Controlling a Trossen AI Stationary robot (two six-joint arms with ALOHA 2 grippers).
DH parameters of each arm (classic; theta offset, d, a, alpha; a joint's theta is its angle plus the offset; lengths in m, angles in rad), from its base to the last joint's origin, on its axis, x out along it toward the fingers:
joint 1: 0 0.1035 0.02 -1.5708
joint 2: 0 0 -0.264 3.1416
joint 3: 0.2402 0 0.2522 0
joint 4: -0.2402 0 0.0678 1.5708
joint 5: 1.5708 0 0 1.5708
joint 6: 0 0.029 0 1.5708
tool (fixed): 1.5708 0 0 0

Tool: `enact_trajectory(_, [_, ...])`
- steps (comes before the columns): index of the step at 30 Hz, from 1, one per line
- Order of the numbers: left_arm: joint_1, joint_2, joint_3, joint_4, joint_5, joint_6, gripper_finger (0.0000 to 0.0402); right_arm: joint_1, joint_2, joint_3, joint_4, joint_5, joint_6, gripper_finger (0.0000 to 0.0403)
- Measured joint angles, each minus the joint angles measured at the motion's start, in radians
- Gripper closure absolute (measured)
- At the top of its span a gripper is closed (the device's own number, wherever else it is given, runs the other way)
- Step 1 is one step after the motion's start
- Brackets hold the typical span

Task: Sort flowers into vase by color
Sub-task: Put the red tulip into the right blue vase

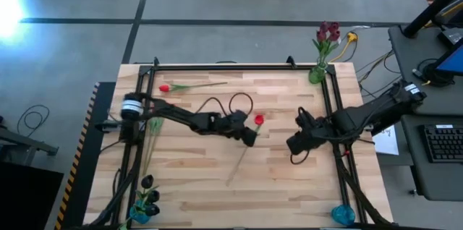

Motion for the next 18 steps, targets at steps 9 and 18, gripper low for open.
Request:
enact_trajectory(9, [0.022, 0.133, 0.103, -0.046, 0.2, -0.055, 0.0367, 0.052, 0.04, -0.106, 0.247, -0.015, 0.027, 0.0312])
enact_trajectory(18, [0.059, -0.027, 0.064, -0.184, 0.274, 0.066, 0.024, 0.046, 0.143, -0.162, 0.456, 0.012, 0.194, 0.0254])
